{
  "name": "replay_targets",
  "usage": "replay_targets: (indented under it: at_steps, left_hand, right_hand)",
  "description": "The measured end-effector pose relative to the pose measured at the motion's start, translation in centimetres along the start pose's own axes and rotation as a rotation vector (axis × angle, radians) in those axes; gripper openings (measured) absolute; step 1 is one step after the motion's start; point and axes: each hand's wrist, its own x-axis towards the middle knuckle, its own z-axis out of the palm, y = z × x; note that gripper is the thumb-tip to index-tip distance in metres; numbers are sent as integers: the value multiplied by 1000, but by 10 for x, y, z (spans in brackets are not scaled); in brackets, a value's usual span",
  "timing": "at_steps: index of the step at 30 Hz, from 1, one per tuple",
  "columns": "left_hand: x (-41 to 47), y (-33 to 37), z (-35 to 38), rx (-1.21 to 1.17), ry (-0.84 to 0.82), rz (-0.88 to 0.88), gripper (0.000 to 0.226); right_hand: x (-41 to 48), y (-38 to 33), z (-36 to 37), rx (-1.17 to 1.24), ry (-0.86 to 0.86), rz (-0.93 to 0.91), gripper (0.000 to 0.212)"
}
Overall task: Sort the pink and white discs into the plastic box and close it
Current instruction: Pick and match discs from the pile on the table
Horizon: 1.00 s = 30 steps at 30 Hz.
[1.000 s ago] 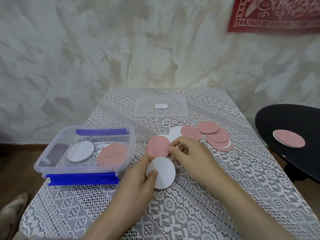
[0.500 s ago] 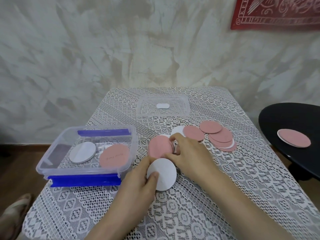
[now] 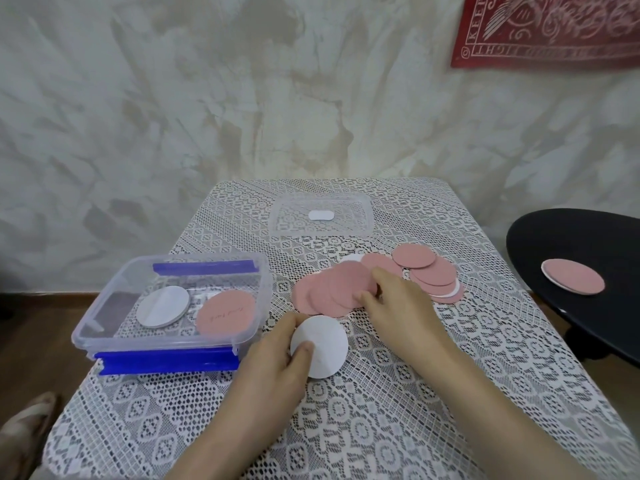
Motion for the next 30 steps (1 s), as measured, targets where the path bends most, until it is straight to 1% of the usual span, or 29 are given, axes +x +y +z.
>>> replay_targets:
  at_steps: [2, 4, 6, 8, 9, 11, 12, 13, 15, 16, 18, 21, 22, 25, 27, 30]
  left_hand:
    - [1, 1, 1, 8, -1, 3, 24]
    - [1, 1, 2, 3, -3, 2, 24]
    - [2, 1, 4, 4, -5, 7, 24]
    - [1, 1, 6, 10, 0, 28, 24]
    - [0, 2, 7, 13, 2, 41, 25]
    - [-2, 4, 8, 8, 9, 68, 27]
    - [-4, 5, 9, -6, 15, 83, 28]
    - [-6, 6, 9, -28, 21, 95, 29]
    - [-9, 8, 11, -60, 15, 118, 27]
    - [-11, 8, 12, -58, 3, 136, 25]
    - [-14, 8, 15, 1, -27, 181, 19]
    - [-15, 7, 16, 176, -12, 250, 25]
    - [-16, 6, 14, 224, 10, 264, 24]
    - [-17, 7, 10, 341, 65, 272, 25]
    - [-17, 8, 8, 376, 60, 262, 26]
    - [-18, 6, 8, 428, 23, 237, 25]
  right_hand:
    - [-2, 9, -5, 4, 17, 27, 37]
    - [-5, 20, -8, 64, 30, 54, 30]
    - [-9, 27, -14, 204, 67, 60, 22]
    - [-15, 27, -23, 372, 76, 54, 18]
    - [-19, 25, -28, 444, 35, 43, 19]
    - [-32, 21, -34, 493, -135, 15, 22]
    - [-40, 19, -33, 459, -210, -6, 21]
    - [-47, 17, -31, 395, -250, -37, 20]
    - [-59, 17, -24, 247, -243, -114, 15]
    - [-62, 15, -21, 222, -229, -147, 14]
    - [-67, 12, -17, 235, -199, -187, 18]
    - [-72, 8, -16, 215, -149, -201, 27]
    - [-74, 8, -18, 192, -135, -218, 25]
    - [-76, 6, -21, 183, -87, -254, 9]
    - [-77, 5, -21, 177, -78, -265, 8]
    - [-78, 5, -17, 153, -117, -270, 7]
